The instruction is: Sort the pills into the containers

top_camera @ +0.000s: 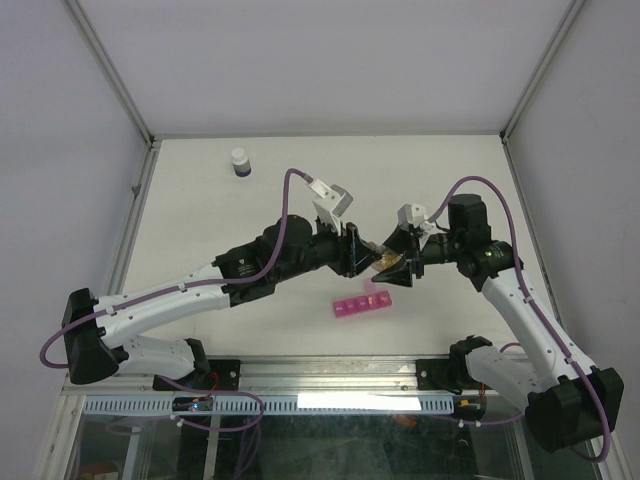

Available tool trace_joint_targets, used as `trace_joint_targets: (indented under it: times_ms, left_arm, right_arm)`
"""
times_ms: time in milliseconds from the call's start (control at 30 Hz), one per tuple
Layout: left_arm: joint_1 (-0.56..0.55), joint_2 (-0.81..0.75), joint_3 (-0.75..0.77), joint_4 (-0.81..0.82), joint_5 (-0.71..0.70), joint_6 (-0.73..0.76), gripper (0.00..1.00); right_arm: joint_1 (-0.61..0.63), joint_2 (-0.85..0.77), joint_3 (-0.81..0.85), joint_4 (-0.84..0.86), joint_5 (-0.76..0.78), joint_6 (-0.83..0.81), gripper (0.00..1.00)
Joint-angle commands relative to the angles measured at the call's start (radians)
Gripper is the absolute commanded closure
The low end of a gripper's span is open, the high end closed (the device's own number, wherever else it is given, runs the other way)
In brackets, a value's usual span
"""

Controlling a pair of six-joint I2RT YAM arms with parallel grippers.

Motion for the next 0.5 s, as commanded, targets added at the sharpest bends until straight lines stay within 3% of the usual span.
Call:
trace_joint_targets:
  times_ms: [0,167,367,467]
  left_arm:
    - [-0.008,0.006,0.053,0.031,0.154,0.044,0.72]
    - [0.011,0.026,0.01,0.103,0.364,0.196,0.71]
    - [0.025,0.021,-0.087,0.196,0.706,0.662,0.67]
    - [0.049,0.022,-0.105,0.184,0.828,0.888,0.57]
  right_arm:
    - [-0.003,-0.008,0.042,0.043,-0.006,0.003,1.0]
    - [-0.003,-0.012,0.044,0.043,-0.009,0.005,1.0]
    - [-0.004,-0.014,0.044,0.043,-0.011,0.006,1.0]
    - [-0.005,-0.015,0.043,0.043,-0.011,0.006,1.0]
